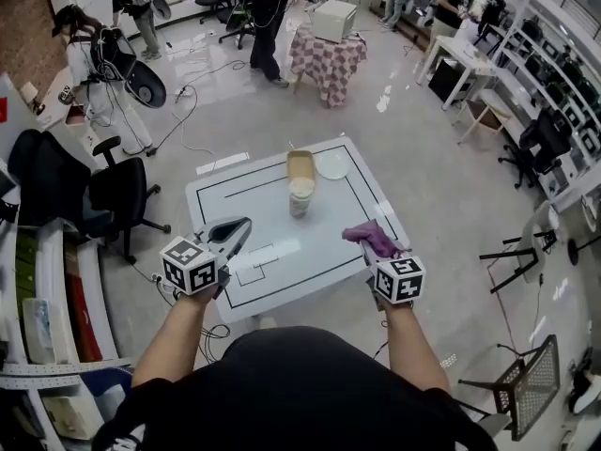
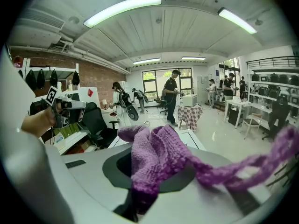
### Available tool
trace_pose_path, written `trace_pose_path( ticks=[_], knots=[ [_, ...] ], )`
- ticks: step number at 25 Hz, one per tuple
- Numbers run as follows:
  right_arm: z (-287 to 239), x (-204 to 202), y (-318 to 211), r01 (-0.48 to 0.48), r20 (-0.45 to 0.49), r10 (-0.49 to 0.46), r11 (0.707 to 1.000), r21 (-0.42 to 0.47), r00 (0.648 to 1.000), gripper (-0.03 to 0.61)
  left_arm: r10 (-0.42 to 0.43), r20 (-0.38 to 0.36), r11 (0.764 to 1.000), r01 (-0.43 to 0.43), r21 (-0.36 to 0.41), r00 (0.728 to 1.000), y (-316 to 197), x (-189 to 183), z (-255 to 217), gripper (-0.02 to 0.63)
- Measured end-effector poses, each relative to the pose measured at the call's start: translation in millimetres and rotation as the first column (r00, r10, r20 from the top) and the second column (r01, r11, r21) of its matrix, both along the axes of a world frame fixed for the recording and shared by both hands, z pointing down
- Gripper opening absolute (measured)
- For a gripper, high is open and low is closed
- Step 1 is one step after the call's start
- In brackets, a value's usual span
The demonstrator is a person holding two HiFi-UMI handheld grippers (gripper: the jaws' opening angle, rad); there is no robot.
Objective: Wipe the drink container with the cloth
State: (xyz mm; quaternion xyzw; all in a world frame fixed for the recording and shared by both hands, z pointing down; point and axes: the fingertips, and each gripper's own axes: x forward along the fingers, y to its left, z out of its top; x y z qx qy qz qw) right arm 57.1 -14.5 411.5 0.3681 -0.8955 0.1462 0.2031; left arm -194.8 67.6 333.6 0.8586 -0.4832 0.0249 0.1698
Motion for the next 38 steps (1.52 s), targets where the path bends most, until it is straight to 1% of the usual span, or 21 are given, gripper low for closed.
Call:
trace_pose_path(
  ticks=[5,12,19,24,29,33,38],
  knots=[
    [3,-25,-14,-0.031,-0.014,0.031,1.0,-0.003,0.999,0.081,0.053,-0.003,0.998,-0.053,-0.024,0.999,-26,-24,11,0.021],
    [7,-59,-32,-0.066,-0.035,0.065,0.998,-0.012,0.997,0.081,0.096,-0.021,0.994,-0.097,-0.041,0.995,-49,-58,20,0.021],
    [10,-100,-44,-0.056,-0.07,0.055,0.998,-0.024,0.996,0.081,0.111,-0.048,0.991,-0.114,-0.065,0.993,-58,-91,32,0.021],
    [15,-118,-53,-0.044,-0.088,0.042,0.999,-0.02,0.995,0.081,0.11,-0.064,0.989,-0.115,-0.088,0.992,-62,-107,48,0.021],
    [23,-117,-76,-0.041,-0.104,0.039,0.999,-0.015,0.994,0.081,0.105,-0.05,0.989,-0.11,-0.098,0.993,-80,-107,56,0.023],
    [31,-111,-99,-0.029,-0.099,0.025,0.999,-0.036,0.995,0.081,0.065,-0.04,0.992,-0.069,-0.104,0.997,-98,-110,57,0.023],
    [41,-112,-145,0.003,-0.083,-0.007,0.999,-0.048,0.997,0.081,0.013,-0.041,0.992,-0.018,-0.123,0.999,-127,-110,66,0.023]
  ],
)
